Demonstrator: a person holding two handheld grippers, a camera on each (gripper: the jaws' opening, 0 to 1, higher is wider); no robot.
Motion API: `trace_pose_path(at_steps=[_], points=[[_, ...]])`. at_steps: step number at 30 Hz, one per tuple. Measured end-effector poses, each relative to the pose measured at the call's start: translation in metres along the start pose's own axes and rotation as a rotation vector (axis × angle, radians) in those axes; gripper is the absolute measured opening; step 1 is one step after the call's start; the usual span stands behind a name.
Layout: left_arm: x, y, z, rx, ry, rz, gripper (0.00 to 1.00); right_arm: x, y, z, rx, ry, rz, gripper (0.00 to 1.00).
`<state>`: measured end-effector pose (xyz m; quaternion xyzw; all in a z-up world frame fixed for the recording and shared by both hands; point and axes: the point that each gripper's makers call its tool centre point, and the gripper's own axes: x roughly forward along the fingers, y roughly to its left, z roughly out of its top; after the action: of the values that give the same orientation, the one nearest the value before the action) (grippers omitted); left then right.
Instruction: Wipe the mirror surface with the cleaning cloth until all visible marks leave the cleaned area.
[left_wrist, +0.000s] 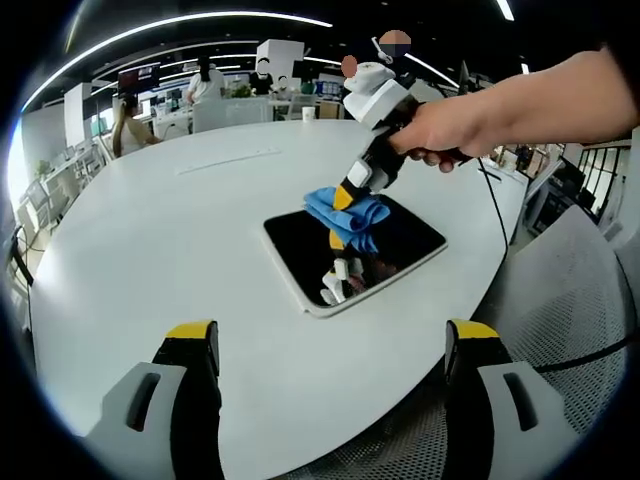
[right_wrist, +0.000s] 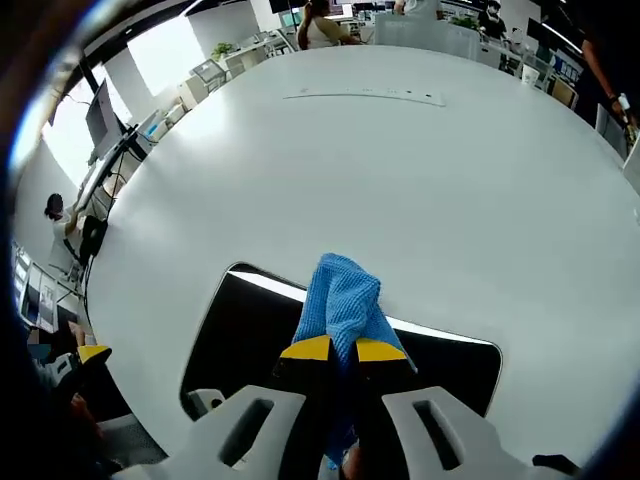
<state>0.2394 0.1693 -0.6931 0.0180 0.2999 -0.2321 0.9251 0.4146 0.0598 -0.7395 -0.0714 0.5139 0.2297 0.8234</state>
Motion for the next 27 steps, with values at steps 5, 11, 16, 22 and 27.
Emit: trace_pose_path(at_steps=[5,11,16,22,27], points=[[0.000,0.000,0.000,-0.002,-0.003,0.000,0.92,0.002,-0.001,0.001,0.006,0.009,-0.005,0.01],[0.000,0.000,0.000,-0.003,-0.003,0.000,0.91,-0.001,0.000,-0.001,0.001,0.005,-0.005,0.01],[0.000,0.001,0.000,-0.004,-0.004,0.001,0.92,0.002,-0.002,0.000,0.001,0.002,0.001,0.01],[0.000,0.000,0.000,-0.005,-0.004,0.000,0.92,0.000,-0.005,-0.001,-0.014,0.001,-0.013,0.01],[0.000,0.000,0.000,-0.003,-0.003,-0.001,0.92,-0.001,-0.014,-0.002,-0.010,0.004,-0.021,0.01]])
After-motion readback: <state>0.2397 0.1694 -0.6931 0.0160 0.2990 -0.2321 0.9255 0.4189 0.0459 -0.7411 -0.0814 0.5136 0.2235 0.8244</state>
